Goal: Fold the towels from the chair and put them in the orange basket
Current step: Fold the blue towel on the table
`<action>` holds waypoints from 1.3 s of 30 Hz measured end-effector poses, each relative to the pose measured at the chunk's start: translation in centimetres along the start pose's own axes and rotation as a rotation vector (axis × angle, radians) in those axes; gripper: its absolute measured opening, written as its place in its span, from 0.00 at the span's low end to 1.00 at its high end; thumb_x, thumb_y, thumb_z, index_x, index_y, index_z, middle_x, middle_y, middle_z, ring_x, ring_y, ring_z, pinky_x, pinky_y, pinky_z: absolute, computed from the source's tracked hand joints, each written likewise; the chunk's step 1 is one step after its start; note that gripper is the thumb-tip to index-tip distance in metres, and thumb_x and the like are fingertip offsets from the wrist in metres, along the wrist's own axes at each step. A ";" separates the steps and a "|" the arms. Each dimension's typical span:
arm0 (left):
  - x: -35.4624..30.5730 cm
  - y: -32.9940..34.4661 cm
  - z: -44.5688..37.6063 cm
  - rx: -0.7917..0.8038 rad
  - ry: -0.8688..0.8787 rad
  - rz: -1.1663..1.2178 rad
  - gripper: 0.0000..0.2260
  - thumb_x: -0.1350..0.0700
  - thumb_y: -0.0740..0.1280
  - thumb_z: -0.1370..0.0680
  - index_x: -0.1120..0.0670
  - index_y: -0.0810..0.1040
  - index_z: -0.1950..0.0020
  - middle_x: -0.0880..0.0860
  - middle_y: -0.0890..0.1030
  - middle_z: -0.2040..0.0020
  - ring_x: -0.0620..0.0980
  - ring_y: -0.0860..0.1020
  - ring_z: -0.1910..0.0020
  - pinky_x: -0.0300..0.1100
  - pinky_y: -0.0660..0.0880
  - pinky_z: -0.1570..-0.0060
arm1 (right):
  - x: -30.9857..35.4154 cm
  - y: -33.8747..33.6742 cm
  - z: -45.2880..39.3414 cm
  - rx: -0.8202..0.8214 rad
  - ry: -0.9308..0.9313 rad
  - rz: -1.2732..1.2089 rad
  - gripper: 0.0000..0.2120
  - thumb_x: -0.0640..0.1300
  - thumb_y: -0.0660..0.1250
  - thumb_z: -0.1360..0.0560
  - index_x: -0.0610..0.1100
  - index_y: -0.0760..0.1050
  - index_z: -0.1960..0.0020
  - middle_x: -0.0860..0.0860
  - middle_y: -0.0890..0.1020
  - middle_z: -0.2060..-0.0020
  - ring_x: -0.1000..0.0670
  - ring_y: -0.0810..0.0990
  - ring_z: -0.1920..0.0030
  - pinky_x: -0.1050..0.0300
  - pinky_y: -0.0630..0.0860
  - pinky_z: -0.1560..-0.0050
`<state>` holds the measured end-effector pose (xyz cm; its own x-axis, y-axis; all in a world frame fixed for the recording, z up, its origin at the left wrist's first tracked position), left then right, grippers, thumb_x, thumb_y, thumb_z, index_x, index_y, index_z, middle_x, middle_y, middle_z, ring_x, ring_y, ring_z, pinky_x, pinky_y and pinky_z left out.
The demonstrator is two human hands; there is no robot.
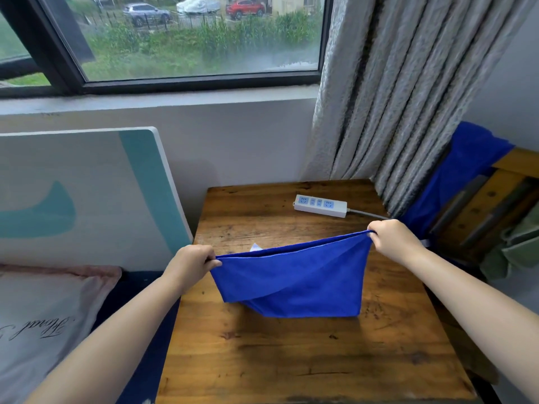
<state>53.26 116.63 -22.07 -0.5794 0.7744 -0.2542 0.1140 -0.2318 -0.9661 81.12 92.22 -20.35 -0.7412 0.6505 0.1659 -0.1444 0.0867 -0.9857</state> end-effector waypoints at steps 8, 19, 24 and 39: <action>-0.8 -5.3 -2.3 -0.233 0.220 -0.174 0.19 0.64 0.82 0.45 0.60 0.70 0.75 0.54 0.73 0.81 0.54 0.72 0.84 0.34 0.66 0.84 | 0.0 -3.7 -1.7 -0.031 -0.071 0.051 0.11 0.38 0.57 0.22 0.36 0.78 0.49 0.40 0.82 0.50 0.42 0.79 0.46 0.52 0.71 0.48; -4.5 -18.4 -6.9 -0.714 0.118 -0.134 0.03 0.65 0.69 0.27 0.65 0.82 0.58 0.65 0.82 0.63 0.64 0.81 0.66 0.52 0.77 0.68 | 2.2 -17.0 -6.2 -0.627 0.010 -0.097 0.10 0.34 0.61 0.25 0.32 0.79 0.49 0.33 0.76 0.50 0.35 0.74 0.44 0.47 0.73 0.50; -3.5 -14.4 -7.7 -0.300 -0.042 -0.235 0.12 0.55 0.59 0.20 0.56 0.79 0.43 0.56 0.78 0.44 0.57 0.77 0.45 0.46 0.74 0.52 | 1.4 -13.5 -7.5 -0.301 0.052 -0.017 0.12 0.40 0.60 0.24 0.39 0.79 0.46 0.38 0.76 0.46 0.39 0.74 0.41 0.50 0.72 0.44; -2.5 2.8 0.4 1.124 -0.146 -0.215 0.15 0.57 0.67 0.24 0.61 0.76 0.39 0.46 0.72 0.65 0.43 0.71 0.63 0.31 0.70 0.63 | -0.5 5.4 2.5 1.196 0.120 -0.016 0.10 0.33 0.63 0.25 0.42 0.74 0.64 0.55 0.76 0.74 0.60 0.75 0.69 0.67 0.72 0.67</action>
<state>54.72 113.81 -24.13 -0.5962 0.8028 -0.0106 -0.7391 -0.5539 -0.3834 79.05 90.43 -25.70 -0.6771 0.7273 0.1118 -0.7173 -0.6183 -0.3213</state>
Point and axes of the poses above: each hand's wrist, its own z-axis away from the middle knuckle, its own y-axis out of the palm, x = y × z, the point moved 4 cm from there along -z, towards the middle knuckle
